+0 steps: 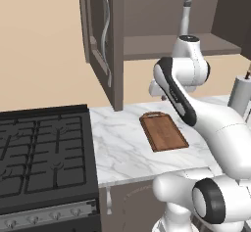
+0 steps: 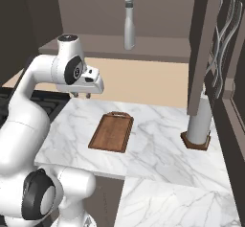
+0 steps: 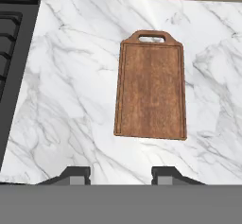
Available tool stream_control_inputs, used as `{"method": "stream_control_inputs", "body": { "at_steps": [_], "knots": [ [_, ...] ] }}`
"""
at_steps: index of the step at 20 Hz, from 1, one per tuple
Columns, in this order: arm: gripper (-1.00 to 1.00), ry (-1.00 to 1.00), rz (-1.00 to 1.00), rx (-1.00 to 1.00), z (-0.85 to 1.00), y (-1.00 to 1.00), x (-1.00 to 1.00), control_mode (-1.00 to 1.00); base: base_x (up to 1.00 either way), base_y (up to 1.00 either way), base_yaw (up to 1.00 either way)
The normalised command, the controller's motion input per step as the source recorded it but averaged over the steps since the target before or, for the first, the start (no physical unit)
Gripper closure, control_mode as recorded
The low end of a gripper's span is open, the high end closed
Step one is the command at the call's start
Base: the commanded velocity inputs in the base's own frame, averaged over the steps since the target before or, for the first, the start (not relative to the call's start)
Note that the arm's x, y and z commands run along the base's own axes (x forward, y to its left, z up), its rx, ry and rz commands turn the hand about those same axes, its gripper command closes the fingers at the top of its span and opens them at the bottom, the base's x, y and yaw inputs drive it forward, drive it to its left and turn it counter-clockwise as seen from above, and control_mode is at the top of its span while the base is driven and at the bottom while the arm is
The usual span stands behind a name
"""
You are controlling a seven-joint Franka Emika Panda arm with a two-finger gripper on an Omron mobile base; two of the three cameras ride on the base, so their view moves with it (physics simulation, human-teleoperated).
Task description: Grab the spray bottle from the cabinet, then place it next to the cutting board for sanitizing. Then grab the dish brush from the countertop next to the sink and place it next to the cutting board.
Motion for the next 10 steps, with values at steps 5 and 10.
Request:
{"method": "stream_control_inputs", "body": {
  "at_steps": [5,10],
  "knots": [
    [-1.0,-0.08,0.0,0.0,0.02,0.0,-0.36,-1.0,0.0,0.0,0.0],
    [-1.0,-0.39,-0.04,0.0,0.44,-0.03,-0.84,-1.0,0.0,0.0,0.0]
  ]
}}
